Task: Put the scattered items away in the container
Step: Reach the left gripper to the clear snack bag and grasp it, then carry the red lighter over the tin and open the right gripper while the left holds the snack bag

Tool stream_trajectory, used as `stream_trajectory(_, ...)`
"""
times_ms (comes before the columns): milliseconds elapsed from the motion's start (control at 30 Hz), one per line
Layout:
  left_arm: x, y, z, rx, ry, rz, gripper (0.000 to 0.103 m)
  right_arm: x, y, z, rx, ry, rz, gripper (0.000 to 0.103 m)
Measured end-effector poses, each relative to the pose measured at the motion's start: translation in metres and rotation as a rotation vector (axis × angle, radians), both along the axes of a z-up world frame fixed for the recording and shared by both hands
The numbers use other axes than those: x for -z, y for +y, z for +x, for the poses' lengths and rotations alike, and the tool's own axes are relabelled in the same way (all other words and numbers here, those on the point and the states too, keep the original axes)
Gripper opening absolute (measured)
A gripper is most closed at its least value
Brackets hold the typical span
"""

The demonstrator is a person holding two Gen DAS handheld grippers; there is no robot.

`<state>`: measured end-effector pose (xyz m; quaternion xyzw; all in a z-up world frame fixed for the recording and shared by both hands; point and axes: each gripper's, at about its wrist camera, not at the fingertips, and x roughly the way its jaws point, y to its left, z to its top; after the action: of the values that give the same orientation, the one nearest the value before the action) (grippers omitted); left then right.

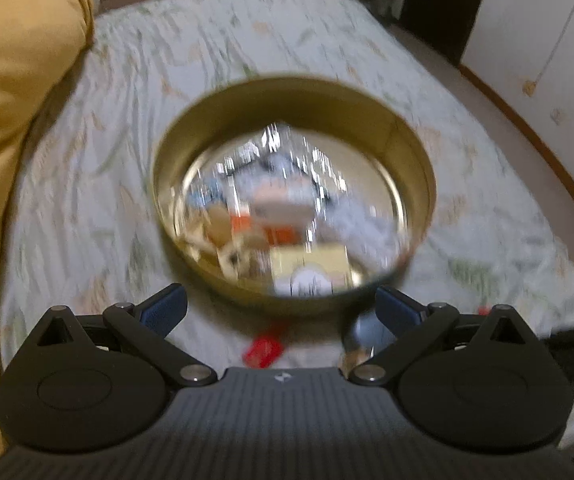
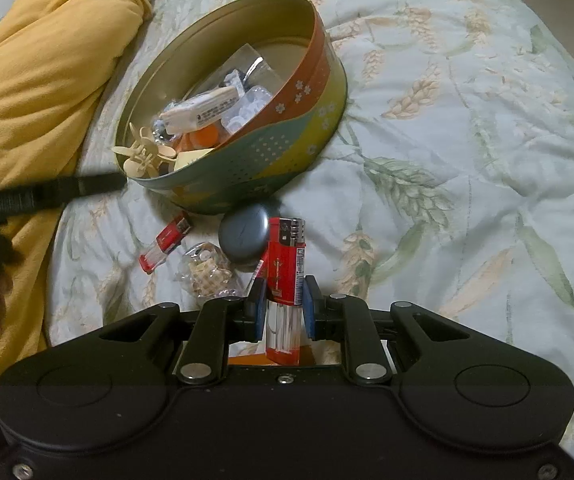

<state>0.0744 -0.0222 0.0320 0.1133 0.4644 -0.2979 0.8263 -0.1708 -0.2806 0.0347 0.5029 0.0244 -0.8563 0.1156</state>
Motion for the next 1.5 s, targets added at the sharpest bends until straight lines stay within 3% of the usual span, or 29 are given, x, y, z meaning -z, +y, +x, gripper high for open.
stream_trajectory(267,0.031,-0.006,-0.029,0.095,0.088,0.025,0.103,-0.002,0.001,0.001,-0.001,0.009,-0.003,0.018)
stream_trajectory(633,0.052,-0.033,-0.034,0.095,0.126,0.025,0.097,-0.005,0.006,0.000,0.006,0.018,-0.017,0.018)
stream_trajectory(733,0.062,-0.037,-0.031,0.066,0.146,0.024,0.089,-0.005,0.007,0.000,0.002,0.020,-0.017,0.018)
stream_trajectory(833,0.074,-0.037,-0.029,0.044,0.181,0.011,0.066,-0.004,0.006,0.000,-0.004,0.027,-0.006,0.018)
stream_trajectory(1033,0.070,-0.018,-0.031,-0.006,0.197,-0.050,0.035,-0.001,0.004,0.000,-0.018,0.030,0.005,0.018)
stream_trajectory(1167,0.056,-0.005,-0.040,0.006,0.169,-0.075,0.030,0.001,0.001,0.001,-0.036,0.034,0.016,0.018)
stream_trajectory(1500,0.038,0.034,-0.058,-0.042,0.143,-0.113,0.029,0.006,-0.004,0.002,-0.069,0.034,0.038,0.018)
